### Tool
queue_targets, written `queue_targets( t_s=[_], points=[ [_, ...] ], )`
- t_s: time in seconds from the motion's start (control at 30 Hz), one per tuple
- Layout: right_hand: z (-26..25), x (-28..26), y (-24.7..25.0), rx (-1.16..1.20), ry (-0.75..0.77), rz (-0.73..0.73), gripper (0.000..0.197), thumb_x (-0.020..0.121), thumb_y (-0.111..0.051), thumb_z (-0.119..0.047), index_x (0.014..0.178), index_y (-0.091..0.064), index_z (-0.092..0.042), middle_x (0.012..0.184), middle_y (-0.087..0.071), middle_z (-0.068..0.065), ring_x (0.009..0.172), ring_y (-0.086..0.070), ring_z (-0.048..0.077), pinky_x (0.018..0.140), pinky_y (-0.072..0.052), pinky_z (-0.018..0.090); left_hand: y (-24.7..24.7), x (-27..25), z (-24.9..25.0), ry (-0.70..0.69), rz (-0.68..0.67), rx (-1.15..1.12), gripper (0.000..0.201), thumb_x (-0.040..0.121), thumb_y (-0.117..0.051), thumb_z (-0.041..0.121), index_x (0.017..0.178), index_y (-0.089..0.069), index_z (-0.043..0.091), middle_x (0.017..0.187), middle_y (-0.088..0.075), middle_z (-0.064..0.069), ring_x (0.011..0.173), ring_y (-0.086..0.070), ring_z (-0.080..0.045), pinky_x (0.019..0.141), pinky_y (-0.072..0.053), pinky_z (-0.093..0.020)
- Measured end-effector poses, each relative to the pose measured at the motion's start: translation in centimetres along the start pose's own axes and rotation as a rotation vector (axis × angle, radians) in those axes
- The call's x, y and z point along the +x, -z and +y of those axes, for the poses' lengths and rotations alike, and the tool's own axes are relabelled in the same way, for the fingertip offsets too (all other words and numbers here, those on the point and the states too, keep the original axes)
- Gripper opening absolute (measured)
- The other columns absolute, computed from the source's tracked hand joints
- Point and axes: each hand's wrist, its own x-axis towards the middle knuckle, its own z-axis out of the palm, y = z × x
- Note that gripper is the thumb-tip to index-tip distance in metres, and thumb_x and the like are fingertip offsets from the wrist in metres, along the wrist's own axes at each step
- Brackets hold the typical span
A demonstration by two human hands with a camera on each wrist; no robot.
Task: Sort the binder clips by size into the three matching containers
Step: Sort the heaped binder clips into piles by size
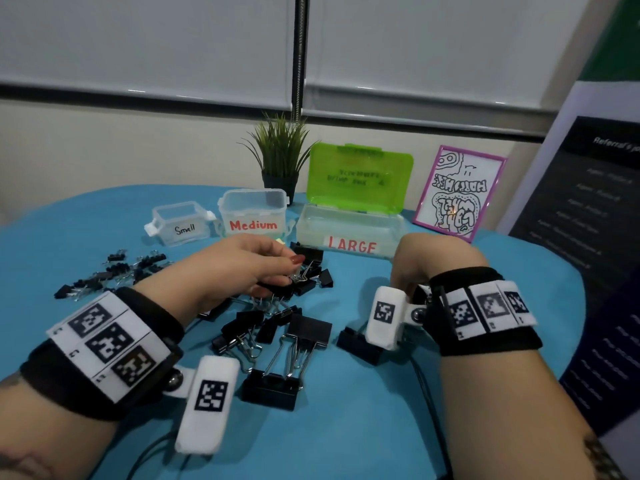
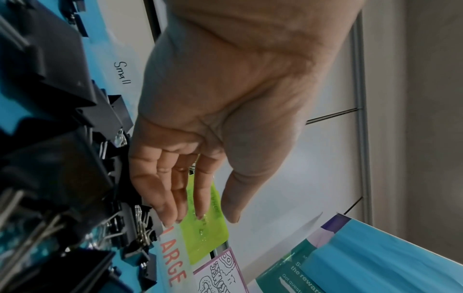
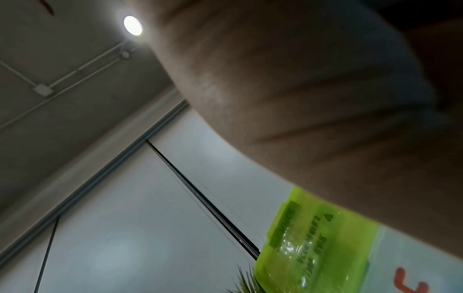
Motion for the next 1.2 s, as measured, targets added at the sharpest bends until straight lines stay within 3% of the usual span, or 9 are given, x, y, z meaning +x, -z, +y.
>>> queue_targets(
  t_s=[0.17,0.3,0.4,0.57,0.67,0.77,0.9,1.03,1.2],
  points=[
    [0.3,-0.2,-0.9,0.098,0.06,0.032,0.021,0.061,-0.084,-0.025,0.079,-0.079,-0.015,0.063,-0.074,-0.006,0.058,-0.073,0.014,0.067,-0.061,0.032,-0.6,0.1,-0.4,0.014,-0.011,-0.035,0.03,0.09,-0.07,0.02,0.114,-0.066,0.003,0.105,-0.074,-0.014,0.083,-0.07,-0.008,0.06,-0.05,-0.018],
    [-0.2,-1.3,-1.0,0.139,0.098,0.034,0.023,0.067,-0.084,-0.031,0.072,-0.073,-0.012,0.055,-0.069,-0.005,0.055,-0.068,0.016,0.055,-0.051,0.024,-1.1,-0.1,-0.5,0.046,-0.048,-0.122,0.029,0.09,-0.07,0.021,0.113,-0.066,0.004,0.105,-0.074,-0.016,0.082,-0.071,-0.01,0.058,-0.054,-0.017],
    [-0.6,-1.8,-1.2,0.292,0.183,-0.023,0.023,0.067,-0.082,-0.028,0.076,-0.074,-0.008,0.07,-0.074,0.003,0.052,-0.056,0.018,0.049,-0.042,0.022,-1.8,-0.7,0.0,0.075,-0.089,-0.255,0.029,0.091,-0.067,0.025,0.111,-0.065,0.004,0.099,-0.074,-0.012,0.081,-0.072,-0.016,0.063,-0.06,-0.022],
    [-3.3,-3.6,-1.1,0.712,0.511,-0.079,0.016,0.074,-0.073,-0.011,0.086,-0.074,0.0,0.078,-0.074,0.017,0.045,-0.035,0.01,0.045,-0.027,0.02,-2.8,-1.2,0.9,0.221,-0.21,-0.428,0.065,0.096,-0.045,0.056,0.121,-0.058,-0.002,0.109,-0.072,-0.026,0.089,-0.074,-0.03,0.067,-0.061,-0.031],
    [-6.1,-4.4,-1.0,0.796,0.656,-0.084,0.021,0.078,-0.075,-0.009,0.093,-0.07,0.005,0.067,-0.064,0.013,0.046,-0.042,0.013,0.04,-0.029,0.018,-2.6,-1.2,0.9,0.287,-0.274,-0.486,0.086,0.09,-0.031,0.074,0.114,-0.063,-0.003,0.099,-0.072,-0.025,0.068,-0.072,-0.023,0.047,-0.056,-0.024],
    [-8.1,-5.0,-0.4,0.78,0.723,-0.113,0.027,0.079,-0.08,-0.01,0.1,-0.068,0.001,0.067,-0.065,0.015,0.059,-0.05,0.025,0.048,-0.038,0.026,-2.4,-0.9,0.9,0.283,-0.232,-0.575,0.095,0.083,-0.031,0.083,0.106,-0.067,-0.001,0.089,-0.07,-0.019,0.062,-0.064,-0.021,0.039,-0.047,-0.019],
    [-8.2,-5.3,0.8,0.766,0.78,-0.149,0.023,0.082,-0.077,-0.005,0.104,-0.071,0.0,0.094,-0.073,0.027,0.071,-0.062,0.028,0.072,-0.053,0.044,-1.7,-0.6,0.8,0.256,-0.253,-0.581,0.094,0.077,-0.026,0.091,0.092,-0.065,0.006,0.076,-0.066,-0.013,0.046,-0.055,-0.012,0.034,-0.034,-0.014],
    [-5.6,-6.0,1.6,0.824,0.743,-0.036,0.021,0.083,-0.077,-0.006,0.104,-0.073,-0.003,0.104,-0.074,0.021,0.099,-0.071,0.034,0.099,-0.053,0.045,-1.6,-0.4,0.7,0.236,-0.199,-0.601,0.053,0.093,-0.047,0.062,0.085,-0.057,0.011,0.066,-0.053,-0.003,0.041,-0.042,-0.005,0.029,-0.025,-0.012],
    [0.2,-5.6,0.5,0.444,0.418,0.043,0.018,0.079,-0.084,-0.024,0.094,-0.075,-0.024,0.096,-0.076,0.003,0.077,-0.069,0.018,0.074,-0.059,0.033,-1.6,-0.5,0.4,0.222,-0.176,-0.519,0.016,0.102,-0.05,0.023,0.09,-0.055,0.013,0.064,-0.046,0.002,0.043,-0.029,-0.002,0.034,-0.016,-0.011]
  ],
)
